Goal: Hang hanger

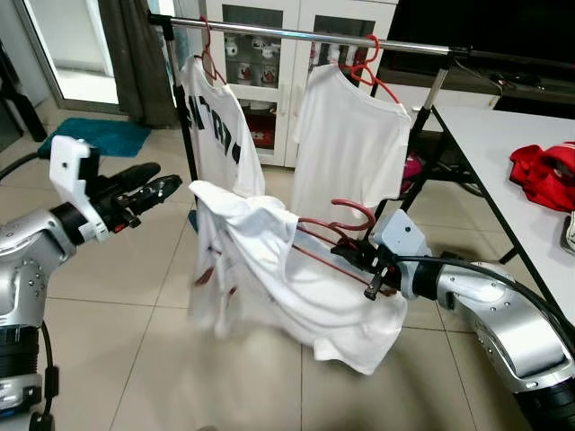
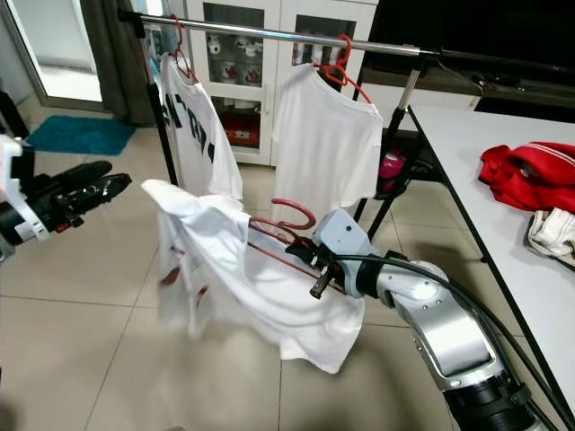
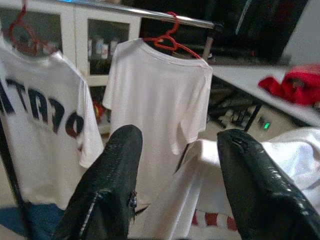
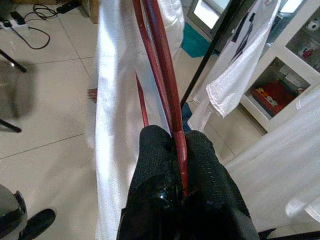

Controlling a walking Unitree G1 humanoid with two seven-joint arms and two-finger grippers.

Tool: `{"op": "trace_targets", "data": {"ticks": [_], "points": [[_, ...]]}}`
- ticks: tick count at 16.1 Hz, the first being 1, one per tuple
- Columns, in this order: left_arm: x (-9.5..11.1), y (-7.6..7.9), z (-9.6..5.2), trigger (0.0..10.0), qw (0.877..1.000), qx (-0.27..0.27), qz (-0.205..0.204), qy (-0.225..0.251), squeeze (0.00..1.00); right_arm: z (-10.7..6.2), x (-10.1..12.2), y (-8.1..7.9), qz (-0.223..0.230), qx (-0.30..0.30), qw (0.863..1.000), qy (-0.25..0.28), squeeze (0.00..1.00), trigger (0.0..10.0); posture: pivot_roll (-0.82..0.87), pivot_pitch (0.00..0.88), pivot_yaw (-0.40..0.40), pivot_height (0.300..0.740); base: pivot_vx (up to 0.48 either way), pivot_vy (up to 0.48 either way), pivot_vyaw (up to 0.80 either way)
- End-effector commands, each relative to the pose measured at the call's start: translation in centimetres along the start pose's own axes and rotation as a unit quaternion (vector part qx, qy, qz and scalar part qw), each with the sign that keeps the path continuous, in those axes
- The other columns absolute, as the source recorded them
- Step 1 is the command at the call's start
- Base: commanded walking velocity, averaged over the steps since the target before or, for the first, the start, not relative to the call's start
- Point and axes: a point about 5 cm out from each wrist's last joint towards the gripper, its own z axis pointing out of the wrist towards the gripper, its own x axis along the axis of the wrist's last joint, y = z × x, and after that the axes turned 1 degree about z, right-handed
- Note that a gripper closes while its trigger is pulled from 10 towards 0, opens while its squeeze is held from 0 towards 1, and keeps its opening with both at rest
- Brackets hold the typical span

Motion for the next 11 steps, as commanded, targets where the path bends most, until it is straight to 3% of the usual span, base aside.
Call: {"op": "trace_targets", "data": {"ticks": [1,2,4,6,7,10,11], "points": [[-0.1,-0.3,0.1,10.0,0.998,-0.001,-0.052,0.017,0.00,-0.1,1.1,0.0,-0.022,0.003,1.000,0.020,0.00,10.0,-0.15,0.000,-0.037,0.740,0.000,0.000,0.00],[-0.4,-0.3,0.1,10.0,0.991,-0.019,-0.124,0.042,0.00,0.0,1.2,-0.5,-0.027,0.007,0.999,0.024,0.00,10.0,-0.15,0.000,-0.035,0.740,0.000,0.000,0.00],[-0.5,-0.2,0.0,10.0,0.981,-0.043,-0.182,0.056,0.00,0.2,1.4,-0.9,-0.029,0.012,0.999,0.028,0.00,10.0,-0.15,0.000,-0.031,0.740,0.000,0.000,0.00],[-0.5,0.4,0.0,10.0,0.972,-0.077,-0.213,0.059,0.00,0.3,1.5,-1.1,-0.032,0.016,0.999,0.030,0.00,10.0,-0.15,0.000,-0.028,0.740,0.000,0.000,0.00],[-1.2,1.0,0.1,10.0,0.973,-0.091,-0.211,0.022,0.00,0.4,1.6,-1.1,-0.032,0.016,0.999,0.030,0.00,10.0,-0.15,0.000,-0.027,0.740,0.000,0.000,0.00],[-2.5,0.8,0.0,10.0,0.977,-0.056,-0.205,-0.026,0.00,0.6,1.6,-1.2,-0.034,0.017,0.999,0.031,0.00,10.0,-0.15,0.000,-0.025,0.740,0.000,0.000,0.00],[-2.7,0.7,-0.1,3.6,0.976,-0.048,-0.212,-0.027,0.00,0.6,1.6,-1.3,-0.035,0.018,0.999,0.031,0.00,10.0,-0.15,0.000,-0.025,0.740,0.000,0.000,0.00]]}}
